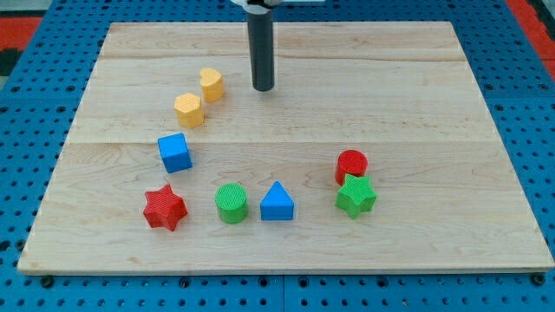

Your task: Place the red circle above the heart

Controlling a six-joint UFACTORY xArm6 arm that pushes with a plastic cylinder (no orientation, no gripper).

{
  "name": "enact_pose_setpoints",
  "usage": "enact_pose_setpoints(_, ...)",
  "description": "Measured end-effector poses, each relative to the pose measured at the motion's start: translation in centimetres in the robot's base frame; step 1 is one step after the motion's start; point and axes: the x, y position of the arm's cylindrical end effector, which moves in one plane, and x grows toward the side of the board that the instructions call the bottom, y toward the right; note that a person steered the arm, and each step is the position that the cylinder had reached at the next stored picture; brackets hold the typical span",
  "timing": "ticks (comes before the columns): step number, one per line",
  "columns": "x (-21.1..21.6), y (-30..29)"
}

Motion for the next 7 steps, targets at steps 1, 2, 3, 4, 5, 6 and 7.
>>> enact_pose_setpoints(1,-0.7,-4.2)
enact_pose_setpoints(2,-1.8,-7.5)
enact_pose_setpoints(3,-1.8,-7.5)
enact_pose_setpoints(4,-1.5,-4.7)
enact_pose_setpoints(5,-0.1,6.1)
enact_pose_setpoints(6,4.1,17.0)
enact_pose_setpoints(7,10.6,19.3)
